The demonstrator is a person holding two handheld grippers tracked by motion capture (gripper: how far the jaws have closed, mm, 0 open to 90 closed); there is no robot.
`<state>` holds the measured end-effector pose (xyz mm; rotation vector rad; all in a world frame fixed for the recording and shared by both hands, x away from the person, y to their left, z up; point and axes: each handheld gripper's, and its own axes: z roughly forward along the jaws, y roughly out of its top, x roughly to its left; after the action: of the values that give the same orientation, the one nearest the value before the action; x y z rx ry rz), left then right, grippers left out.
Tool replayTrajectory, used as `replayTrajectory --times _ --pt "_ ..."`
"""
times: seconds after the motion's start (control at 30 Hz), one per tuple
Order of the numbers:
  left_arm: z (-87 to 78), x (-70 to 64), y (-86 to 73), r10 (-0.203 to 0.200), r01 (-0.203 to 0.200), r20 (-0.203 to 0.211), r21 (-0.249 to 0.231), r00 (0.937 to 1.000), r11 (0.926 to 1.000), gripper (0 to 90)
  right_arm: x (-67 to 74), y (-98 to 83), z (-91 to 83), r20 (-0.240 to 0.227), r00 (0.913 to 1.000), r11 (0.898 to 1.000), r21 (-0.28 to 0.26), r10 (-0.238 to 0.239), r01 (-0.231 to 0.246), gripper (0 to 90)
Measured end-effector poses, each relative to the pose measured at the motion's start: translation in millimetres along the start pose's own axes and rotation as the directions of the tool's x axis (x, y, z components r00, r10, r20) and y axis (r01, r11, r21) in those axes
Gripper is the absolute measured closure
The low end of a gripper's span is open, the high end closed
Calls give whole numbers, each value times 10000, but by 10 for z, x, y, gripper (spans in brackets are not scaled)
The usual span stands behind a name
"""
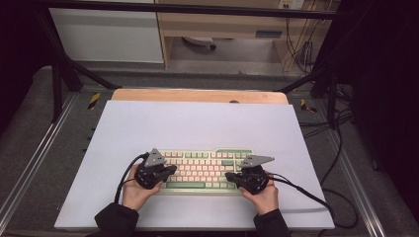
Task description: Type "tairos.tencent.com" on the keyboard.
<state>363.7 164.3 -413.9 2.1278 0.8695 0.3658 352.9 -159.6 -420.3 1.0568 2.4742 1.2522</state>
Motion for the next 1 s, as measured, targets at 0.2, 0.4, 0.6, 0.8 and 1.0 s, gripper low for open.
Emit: replayTrajectory --times 0.2,0.4,0.6,0.8,1.0 --pt "106 -23 53 -22 23 -10 63 10000 10000 892 2 -2 3 6 10000 10000 4 0 0 900" --pt "190 -15 71 -90 90 -168 1 9998 10000 893 -2 -2 6 -7 10000 10000 0 -22 22 900" --pt "241 -5 64 -86 87 -234 18 9997 10000 893 -2 -3 8 -18 10000 10000 1 -16 16 900" --pt "270 -12 58 -56 56 -194 40 9998 10000 893 -1 -6 14 -19 10000 10000 9 -11 11 900" --pt "277 -16 54 -15 15 -148 23 9999 10000 895 -7 -10 5 -18 10000 10000 -12 21 -21 900"
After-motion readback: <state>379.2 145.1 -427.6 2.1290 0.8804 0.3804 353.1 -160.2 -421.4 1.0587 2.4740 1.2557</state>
